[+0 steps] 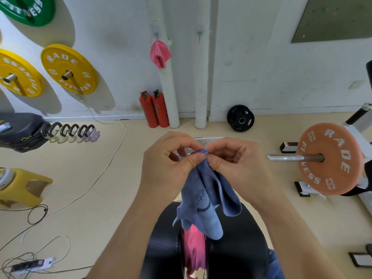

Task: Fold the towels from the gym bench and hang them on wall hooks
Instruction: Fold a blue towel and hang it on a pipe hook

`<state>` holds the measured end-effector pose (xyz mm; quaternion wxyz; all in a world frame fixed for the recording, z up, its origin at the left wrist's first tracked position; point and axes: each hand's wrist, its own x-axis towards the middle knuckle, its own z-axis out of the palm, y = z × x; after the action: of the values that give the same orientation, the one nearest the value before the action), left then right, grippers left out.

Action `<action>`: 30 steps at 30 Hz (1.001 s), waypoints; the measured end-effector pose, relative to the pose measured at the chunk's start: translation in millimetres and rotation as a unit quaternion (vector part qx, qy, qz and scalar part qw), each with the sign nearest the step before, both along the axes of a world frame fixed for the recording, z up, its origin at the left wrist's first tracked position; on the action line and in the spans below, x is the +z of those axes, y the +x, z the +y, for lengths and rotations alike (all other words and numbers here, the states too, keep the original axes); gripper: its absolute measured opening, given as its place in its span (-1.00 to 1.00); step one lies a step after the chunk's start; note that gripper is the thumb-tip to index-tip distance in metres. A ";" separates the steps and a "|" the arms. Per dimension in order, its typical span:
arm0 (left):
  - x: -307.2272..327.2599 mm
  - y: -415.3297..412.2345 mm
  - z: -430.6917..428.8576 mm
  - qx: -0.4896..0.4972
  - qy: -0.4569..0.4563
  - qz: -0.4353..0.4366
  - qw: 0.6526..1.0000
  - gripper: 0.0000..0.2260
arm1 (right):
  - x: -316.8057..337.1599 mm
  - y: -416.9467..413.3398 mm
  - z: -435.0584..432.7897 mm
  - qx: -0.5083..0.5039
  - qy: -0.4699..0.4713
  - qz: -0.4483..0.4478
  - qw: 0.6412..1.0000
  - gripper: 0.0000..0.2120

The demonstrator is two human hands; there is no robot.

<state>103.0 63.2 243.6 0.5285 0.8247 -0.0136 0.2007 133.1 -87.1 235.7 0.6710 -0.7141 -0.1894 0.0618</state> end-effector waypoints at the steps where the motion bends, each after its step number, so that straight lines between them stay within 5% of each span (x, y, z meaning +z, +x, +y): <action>1: -0.3 -0.1 -0.1 0.000 0.010 0.000 1.000 -0.85 | -0.4 0.2 0.0 -0.003 0.003 0.003 1.000 -0.72; 6: 0.7 -2.9 2.6 -0.032 0.058 0.018 0.998 -0.81 | -7.5 2.1 6.5 -0.045 -0.007 0.005 0.999 -0.71; 9: 3.3 5.1 13.1 -0.013 0.016 0.013 1.000 -0.79 | -33.9 15.0 0.9 -0.043 -0.197 0.002 0.979 -0.69; 11: 1.5 11.3 28.0 0.025 0.005 0.004 1.000 -0.76 | -58.6 27.3 -12.4 -0.042 -0.293 0.046 0.954 -0.65; 16: -27.4 9.7 83.5 0.141 -0.064 0.040 0.987 -0.76 | -97.8 50.1 -60.2 -0.060 -0.362 0.213 0.906 -0.71; 21: -55.7 4.4 109.3 0.137 -0.125 0.129 0.974 -0.77 | -71.0 69.3 -89.9 0.054 -0.382 0.294 0.875 -0.83; 26: -69.1 12.3 117.3 0.103 -0.053 0.195 0.974 -0.75 | -62.7 100.0 -95.5 0.001 -0.280 0.302 0.911 -0.87; 30: -92.5 38.4 109.1 0.101 -0.034 0.270 0.957 -0.75 | -63.4 119.0 -83.9 0.020 -0.291 0.340 0.894 -0.87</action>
<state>141.4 172.3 151.1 0.5173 0.8267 0.2202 0.0234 252.1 -171.0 172.3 0.4555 -0.8089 0.0626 0.3665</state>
